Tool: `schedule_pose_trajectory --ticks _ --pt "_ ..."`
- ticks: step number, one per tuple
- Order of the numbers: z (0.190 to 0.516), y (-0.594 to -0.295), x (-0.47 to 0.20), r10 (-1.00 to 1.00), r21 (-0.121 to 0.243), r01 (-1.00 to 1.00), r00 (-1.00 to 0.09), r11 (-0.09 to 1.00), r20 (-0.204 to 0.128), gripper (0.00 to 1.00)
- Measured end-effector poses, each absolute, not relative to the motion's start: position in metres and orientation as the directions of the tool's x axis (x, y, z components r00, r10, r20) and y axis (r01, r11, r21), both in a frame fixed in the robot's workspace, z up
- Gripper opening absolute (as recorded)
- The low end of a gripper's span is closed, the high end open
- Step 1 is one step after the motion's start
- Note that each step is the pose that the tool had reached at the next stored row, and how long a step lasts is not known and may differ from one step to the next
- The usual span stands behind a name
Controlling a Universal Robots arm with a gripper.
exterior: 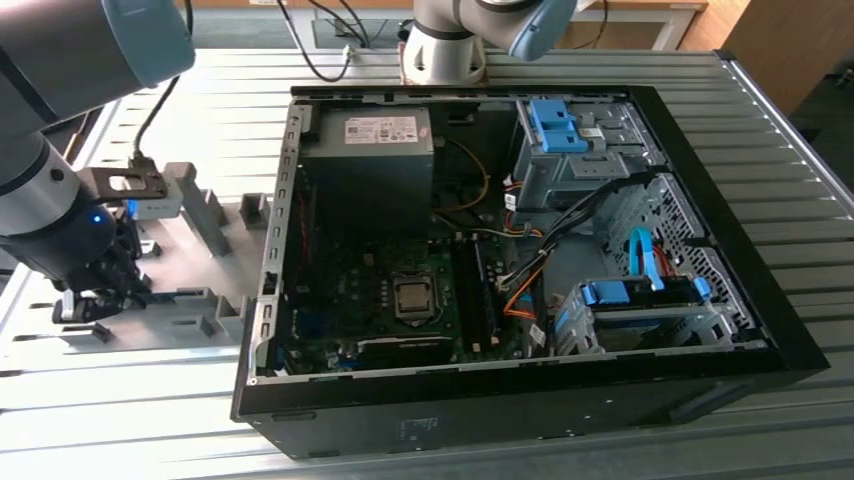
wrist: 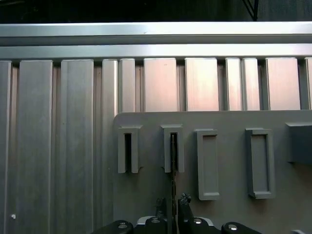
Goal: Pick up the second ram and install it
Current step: 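Pick up the second ram and move it above second insertion slot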
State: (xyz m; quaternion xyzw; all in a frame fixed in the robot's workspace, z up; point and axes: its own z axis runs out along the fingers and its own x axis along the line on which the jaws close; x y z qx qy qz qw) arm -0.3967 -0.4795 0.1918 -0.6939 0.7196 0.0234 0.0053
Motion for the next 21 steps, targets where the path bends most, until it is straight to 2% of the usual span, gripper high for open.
schedule_pose_trajectory --ticks 6,7,21 --pt "0.1902 -0.4795 -0.3967 -0.999 0.027 -0.999 -0.037 0.036 -0.04 0.22" --pt "0.1901 -0.4795 -0.3967 -0.999 0.026 -0.999 -0.037 0.036 -0.04 0.15" --pt "0.1896 -0.4795 -0.3967 -0.999 0.026 -0.999 -0.037 0.036 -0.04 0.14"
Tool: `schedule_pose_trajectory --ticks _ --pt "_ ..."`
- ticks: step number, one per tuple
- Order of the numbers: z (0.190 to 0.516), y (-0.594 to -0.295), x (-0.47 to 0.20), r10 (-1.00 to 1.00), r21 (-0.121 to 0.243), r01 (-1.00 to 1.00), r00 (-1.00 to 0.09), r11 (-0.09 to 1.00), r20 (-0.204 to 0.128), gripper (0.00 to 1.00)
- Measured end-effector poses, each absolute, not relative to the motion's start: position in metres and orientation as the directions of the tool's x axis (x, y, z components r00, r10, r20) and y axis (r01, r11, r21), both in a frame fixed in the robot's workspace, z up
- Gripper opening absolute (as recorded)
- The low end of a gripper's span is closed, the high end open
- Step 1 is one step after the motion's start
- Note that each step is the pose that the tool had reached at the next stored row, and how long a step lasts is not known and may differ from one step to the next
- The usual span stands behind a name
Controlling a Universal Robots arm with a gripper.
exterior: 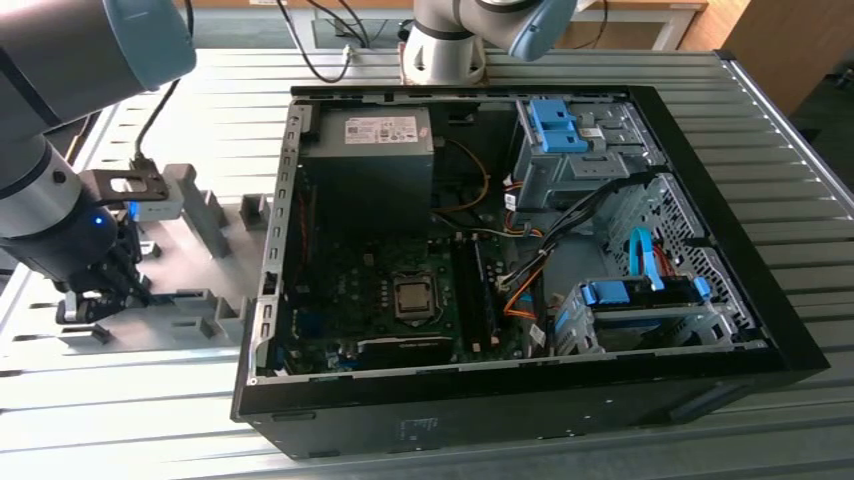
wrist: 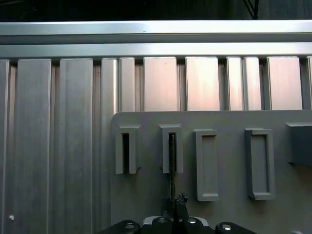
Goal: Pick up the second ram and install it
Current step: 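Pick up the second ram and move it above second insertion slot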
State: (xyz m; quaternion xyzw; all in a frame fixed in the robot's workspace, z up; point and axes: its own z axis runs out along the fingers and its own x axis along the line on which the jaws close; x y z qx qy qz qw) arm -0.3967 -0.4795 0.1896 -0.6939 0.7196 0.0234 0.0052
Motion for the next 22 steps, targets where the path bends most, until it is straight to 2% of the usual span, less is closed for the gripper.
schedule_pose_trajectory --ticks 22 --pt "0.205 -0.479 -0.397 -0.999 0.026 -0.999 -0.037 0.036 -0.04 0.14"
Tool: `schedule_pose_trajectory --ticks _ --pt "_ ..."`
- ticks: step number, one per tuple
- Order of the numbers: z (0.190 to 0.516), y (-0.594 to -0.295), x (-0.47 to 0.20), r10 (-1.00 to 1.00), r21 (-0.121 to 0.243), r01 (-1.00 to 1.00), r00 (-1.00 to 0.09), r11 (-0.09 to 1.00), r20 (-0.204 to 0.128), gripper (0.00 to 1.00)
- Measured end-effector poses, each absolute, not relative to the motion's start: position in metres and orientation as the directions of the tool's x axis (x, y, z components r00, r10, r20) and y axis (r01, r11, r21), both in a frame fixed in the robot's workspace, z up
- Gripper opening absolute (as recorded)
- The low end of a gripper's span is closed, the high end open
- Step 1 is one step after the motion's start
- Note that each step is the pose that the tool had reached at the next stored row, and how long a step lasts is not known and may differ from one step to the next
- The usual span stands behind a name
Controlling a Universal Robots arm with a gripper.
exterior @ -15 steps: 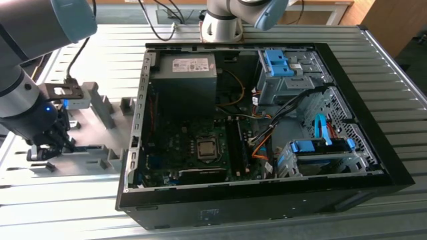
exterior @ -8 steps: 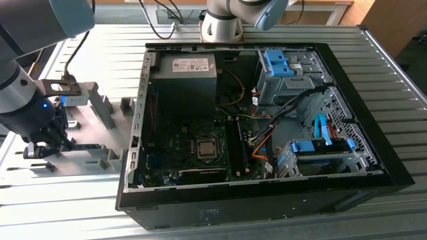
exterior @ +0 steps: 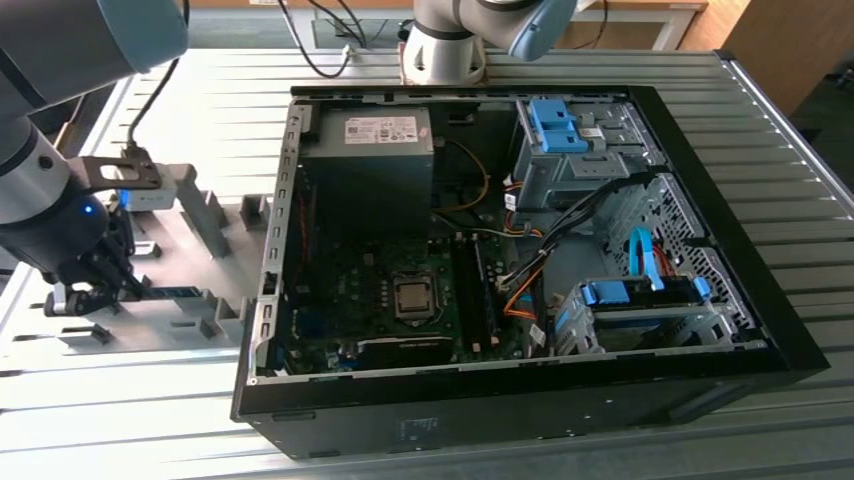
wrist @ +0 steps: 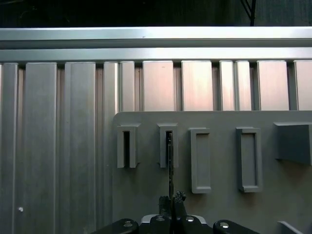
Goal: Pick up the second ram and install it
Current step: 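Pick up the second ram and move it above second insertion slot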
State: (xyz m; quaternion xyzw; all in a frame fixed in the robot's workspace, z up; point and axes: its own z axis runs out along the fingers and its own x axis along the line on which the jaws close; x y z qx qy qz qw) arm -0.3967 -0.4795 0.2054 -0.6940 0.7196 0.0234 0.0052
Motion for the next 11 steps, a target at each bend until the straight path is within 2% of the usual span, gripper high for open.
schedule_pose_trajectory --ticks 11 --pt "0.209 -0.4795 -0.3967 -0.999 0.026 -0.999 -0.037 0.036 -0.04 0.14"
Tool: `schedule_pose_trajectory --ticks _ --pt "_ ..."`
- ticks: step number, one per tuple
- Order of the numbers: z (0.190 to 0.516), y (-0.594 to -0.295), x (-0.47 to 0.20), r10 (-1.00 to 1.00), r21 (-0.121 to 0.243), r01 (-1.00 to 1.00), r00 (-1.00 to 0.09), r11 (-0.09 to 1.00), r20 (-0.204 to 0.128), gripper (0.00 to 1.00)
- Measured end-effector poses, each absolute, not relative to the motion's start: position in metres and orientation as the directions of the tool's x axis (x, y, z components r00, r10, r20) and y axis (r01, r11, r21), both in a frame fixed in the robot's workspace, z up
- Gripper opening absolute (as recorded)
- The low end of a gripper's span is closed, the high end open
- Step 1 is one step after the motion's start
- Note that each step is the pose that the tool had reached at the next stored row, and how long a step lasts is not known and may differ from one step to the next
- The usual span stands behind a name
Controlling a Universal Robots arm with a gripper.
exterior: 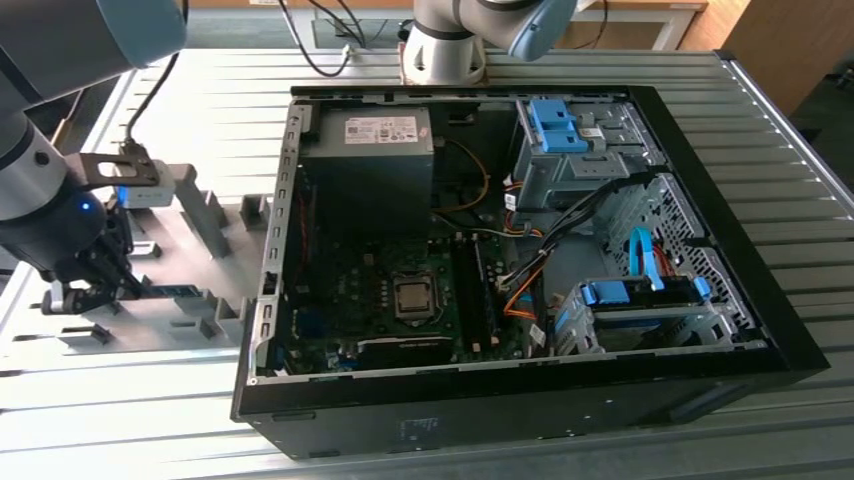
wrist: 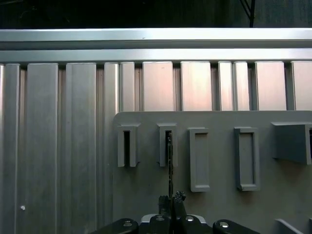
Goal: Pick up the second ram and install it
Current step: 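Pick up the second ram and move it above second insertion slot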
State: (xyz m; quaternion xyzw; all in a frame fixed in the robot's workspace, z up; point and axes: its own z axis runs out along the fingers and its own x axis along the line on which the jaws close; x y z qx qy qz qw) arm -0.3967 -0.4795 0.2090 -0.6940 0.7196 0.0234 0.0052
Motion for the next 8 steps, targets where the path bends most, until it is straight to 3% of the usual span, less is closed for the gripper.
schedule_pose_trajectory --ticks 8 --pt "0.2117 -0.4795 -0.3967 -0.999 0.026 -0.999 -0.037 0.036 -0.04 0.14"
